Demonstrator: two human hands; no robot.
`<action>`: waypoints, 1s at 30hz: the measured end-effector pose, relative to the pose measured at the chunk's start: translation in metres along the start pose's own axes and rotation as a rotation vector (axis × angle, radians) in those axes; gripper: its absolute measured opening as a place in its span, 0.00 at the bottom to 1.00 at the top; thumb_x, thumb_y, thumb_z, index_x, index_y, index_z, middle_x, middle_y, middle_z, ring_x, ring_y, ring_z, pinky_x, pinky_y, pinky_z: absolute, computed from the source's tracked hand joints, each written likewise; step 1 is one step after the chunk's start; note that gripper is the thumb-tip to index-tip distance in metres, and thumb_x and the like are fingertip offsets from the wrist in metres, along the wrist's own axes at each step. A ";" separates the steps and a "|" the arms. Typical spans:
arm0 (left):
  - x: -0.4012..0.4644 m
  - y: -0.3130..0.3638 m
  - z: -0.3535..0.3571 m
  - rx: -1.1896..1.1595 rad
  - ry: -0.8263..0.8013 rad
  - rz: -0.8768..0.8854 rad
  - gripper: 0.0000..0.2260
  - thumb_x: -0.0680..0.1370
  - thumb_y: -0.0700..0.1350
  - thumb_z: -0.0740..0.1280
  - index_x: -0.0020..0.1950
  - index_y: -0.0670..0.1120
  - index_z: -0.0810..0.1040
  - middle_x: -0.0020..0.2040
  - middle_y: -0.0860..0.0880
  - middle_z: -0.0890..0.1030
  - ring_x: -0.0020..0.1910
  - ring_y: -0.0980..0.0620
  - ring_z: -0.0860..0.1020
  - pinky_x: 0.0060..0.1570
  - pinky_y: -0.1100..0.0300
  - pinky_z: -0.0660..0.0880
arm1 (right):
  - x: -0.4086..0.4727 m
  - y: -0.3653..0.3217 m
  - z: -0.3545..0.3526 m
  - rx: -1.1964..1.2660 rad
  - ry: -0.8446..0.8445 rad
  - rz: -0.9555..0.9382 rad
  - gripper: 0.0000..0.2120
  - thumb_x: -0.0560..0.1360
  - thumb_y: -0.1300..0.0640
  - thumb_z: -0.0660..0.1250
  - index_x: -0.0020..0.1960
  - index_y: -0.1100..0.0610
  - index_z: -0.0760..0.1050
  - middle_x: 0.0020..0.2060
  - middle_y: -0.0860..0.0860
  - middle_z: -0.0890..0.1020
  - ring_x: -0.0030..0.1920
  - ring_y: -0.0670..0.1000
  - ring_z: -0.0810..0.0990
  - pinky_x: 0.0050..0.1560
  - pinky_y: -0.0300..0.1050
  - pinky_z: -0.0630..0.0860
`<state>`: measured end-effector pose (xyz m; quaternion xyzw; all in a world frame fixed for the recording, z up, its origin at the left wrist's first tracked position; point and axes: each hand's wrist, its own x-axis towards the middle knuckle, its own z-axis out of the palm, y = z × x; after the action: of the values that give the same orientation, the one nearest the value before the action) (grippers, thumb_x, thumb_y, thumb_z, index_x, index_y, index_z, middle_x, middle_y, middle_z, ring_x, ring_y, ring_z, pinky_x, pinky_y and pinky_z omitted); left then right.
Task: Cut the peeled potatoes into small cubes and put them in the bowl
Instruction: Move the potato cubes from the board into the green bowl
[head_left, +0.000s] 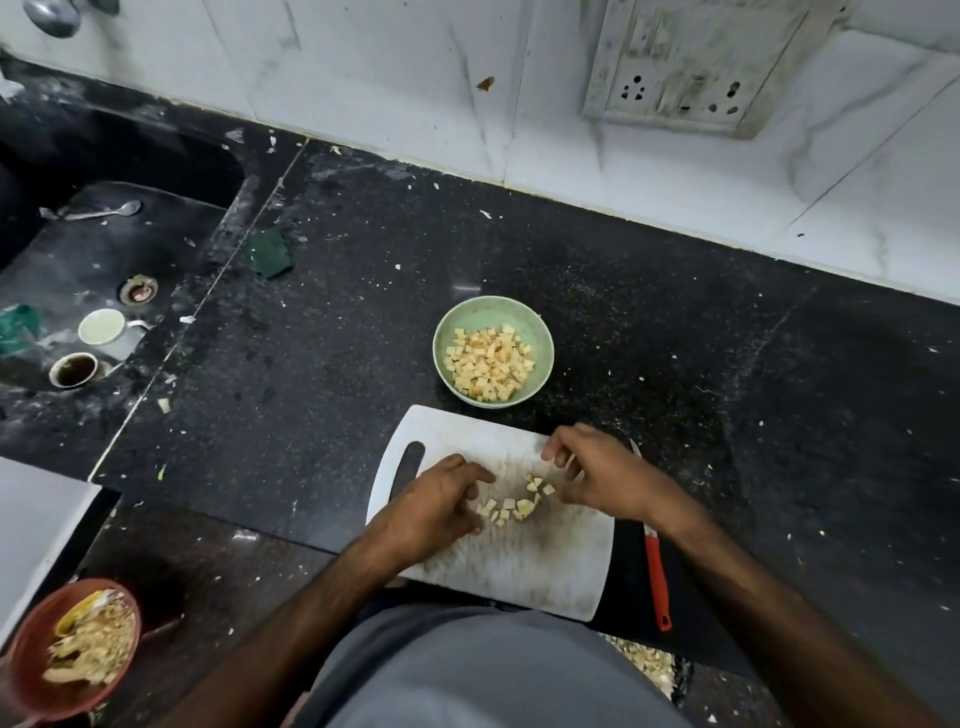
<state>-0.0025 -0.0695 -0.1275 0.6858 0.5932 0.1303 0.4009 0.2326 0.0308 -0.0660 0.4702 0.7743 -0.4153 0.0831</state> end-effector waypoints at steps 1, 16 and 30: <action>0.001 0.003 0.001 0.004 0.005 0.008 0.24 0.72 0.43 0.78 0.66 0.51 0.77 0.47 0.58 0.71 0.43 0.58 0.76 0.48 0.66 0.73 | -0.001 0.006 0.012 -0.013 0.023 -0.002 0.20 0.67 0.64 0.76 0.55 0.53 0.74 0.49 0.48 0.72 0.45 0.47 0.76 0.44 0.42 0.77; -0.007 0.011 0.017 -0.078 0.141 -0.015 0.21 0.69 0.39 0.79 0.59 0.47 0.79 0.46 0.54 0.75 0.39 0.57 0.77 0.42 0.59 0.77 | -0.004 0.006 0.057 0.149 0.260 -0.030 0.22 0.63 0.67 0.74 0.54 0.54 0.73 0.48 0.47 0.71 0.42 0.43 0.74 0.41 0.41 0.76; -0.009 0.024 0.029 -0.197 0.275 -0.052 0.15 0.70 0.33 0.73 0.49 0.48 0.74 0.42 0.55 0.79 0.42 0.57 0.78 0.42 0.59 0.76 | 0.005 -0.018 0.100 0.018 0.278 -0.071 0.16 0.68 0.65 0.70 0.53 0.55 0.71 0.51 0.49 0.70 0.49 0.50 0.74 0.48 0.48 0.76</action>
<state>0.0314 -0.0883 -0.1269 0.6031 0.6446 0.2702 0.3845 0.1887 -0.0419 -0.1225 0.4961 0.7909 -0.3556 -0.0439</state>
